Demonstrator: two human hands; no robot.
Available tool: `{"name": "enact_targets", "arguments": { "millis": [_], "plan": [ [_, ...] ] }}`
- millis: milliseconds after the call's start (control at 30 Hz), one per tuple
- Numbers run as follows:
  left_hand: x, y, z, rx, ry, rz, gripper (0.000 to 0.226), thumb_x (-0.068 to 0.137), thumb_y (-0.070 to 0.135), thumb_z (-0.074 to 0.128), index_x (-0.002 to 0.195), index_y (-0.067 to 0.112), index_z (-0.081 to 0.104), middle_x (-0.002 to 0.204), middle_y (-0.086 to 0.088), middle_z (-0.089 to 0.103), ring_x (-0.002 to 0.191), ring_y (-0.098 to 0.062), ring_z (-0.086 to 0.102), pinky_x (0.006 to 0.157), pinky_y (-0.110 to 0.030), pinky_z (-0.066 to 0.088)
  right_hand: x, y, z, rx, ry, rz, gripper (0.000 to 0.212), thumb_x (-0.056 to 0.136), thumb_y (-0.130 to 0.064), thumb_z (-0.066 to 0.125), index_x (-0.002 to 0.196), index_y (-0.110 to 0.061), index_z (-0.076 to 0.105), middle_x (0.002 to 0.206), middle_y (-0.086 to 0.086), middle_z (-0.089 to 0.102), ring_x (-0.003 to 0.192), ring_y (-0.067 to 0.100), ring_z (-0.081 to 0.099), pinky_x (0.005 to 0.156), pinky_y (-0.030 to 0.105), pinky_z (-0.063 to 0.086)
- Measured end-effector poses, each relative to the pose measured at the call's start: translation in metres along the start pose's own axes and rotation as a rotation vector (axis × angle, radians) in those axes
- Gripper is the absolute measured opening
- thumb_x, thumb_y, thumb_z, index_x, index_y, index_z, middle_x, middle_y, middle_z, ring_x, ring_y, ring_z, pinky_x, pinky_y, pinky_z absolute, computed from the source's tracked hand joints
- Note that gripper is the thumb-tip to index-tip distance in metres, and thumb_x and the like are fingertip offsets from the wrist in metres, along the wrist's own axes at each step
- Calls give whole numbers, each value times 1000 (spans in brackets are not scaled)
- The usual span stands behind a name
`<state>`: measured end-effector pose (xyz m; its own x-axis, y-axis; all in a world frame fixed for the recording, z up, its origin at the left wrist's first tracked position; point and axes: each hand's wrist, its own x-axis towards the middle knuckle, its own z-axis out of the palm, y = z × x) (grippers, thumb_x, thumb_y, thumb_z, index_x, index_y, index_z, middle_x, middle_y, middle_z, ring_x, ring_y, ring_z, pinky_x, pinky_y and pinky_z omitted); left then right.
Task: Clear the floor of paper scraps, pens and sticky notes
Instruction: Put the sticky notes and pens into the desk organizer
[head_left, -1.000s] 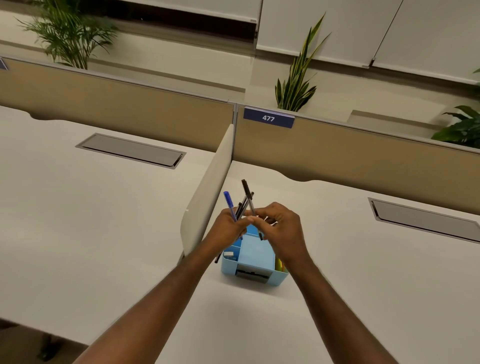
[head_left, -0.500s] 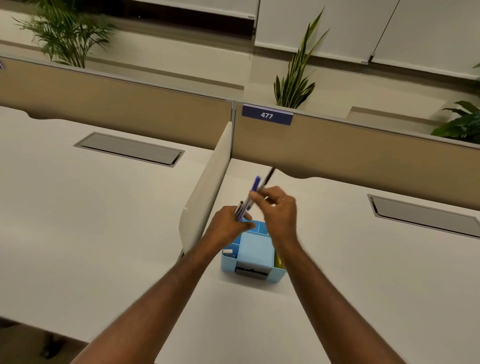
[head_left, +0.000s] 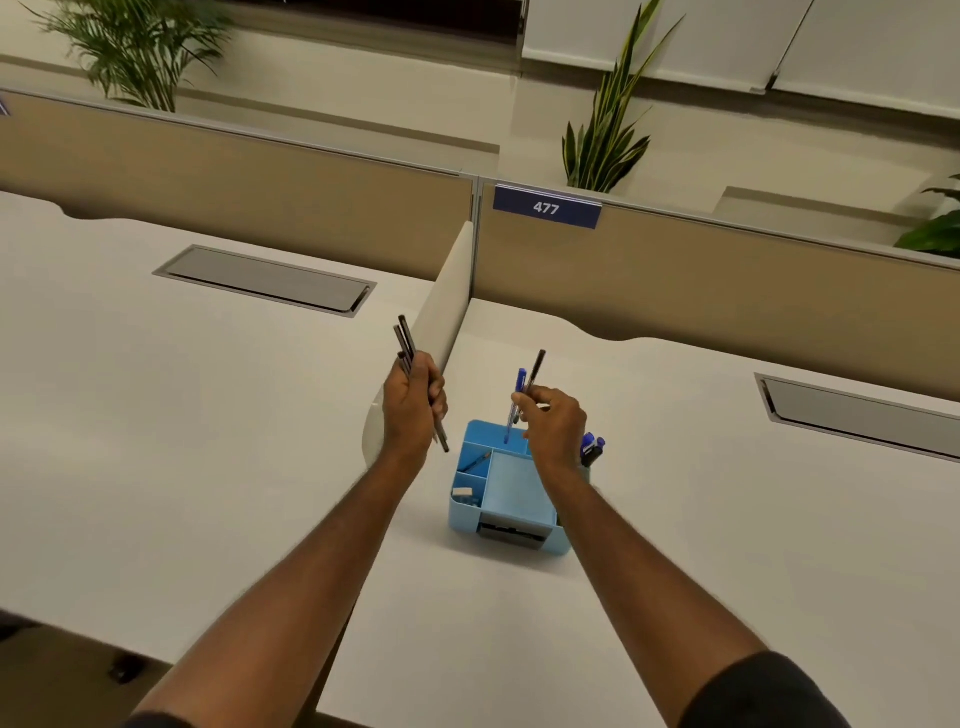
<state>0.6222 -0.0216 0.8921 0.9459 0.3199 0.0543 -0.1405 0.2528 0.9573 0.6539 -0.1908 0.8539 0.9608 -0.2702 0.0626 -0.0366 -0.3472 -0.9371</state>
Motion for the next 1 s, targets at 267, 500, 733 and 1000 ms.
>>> {"name": "enact_targets", "arguments": {
  "millis": [267, 500, 733, 1000],
  "plan": [
    [18, -30, 36, 77, -29, 15, 32, 108, 23, 36, 78, 15, 45, 61, -1, 42, 45, -9, 40, 45, -22, 37, 11, 15, 14, -144, -117, 0, 12, 91, -26, 71, 92, -13, 70, 84, -2, 70, 68, 15, 72, 67, 39, 65],
    [26, -80, 37, 114, 18, -59, 32, 107, 18, 39, 76, 13, 43, 62, -5, 37, 51, -17, 31, 45, -24, 31, 24, 19, 19, -236, -203, 10, 16, 89, -25, 73, 92, -10, 71, 85, 6, 74, 72, 16, 73, 71, 38, 65],
    [26, -107, 25, 91, 11, -88, 34, 106, 15, 41, 73, 11, 45, 58, -2, 39, 46, -11, 33, 43, -20, 32, 34, 23, 17, -411, -261, -49, 17, 89, -29, 72, 91, -12, 70, 85, 4, 74, 74, 17, 70, 76, 39, 62],
    [26, -110, 19, 25, -100, -90, 30, 102, 15, 46, 72, 12, 47, 54, 0, 41, 44, -12, 33, 42, -24, 32, 36, 24, 15, -471, -315, -33, 21, 88, -30, 73, 96, -11, 72, 93, 5, 75, 80, 17, 68, 79, 33, 57]
  ]
}}
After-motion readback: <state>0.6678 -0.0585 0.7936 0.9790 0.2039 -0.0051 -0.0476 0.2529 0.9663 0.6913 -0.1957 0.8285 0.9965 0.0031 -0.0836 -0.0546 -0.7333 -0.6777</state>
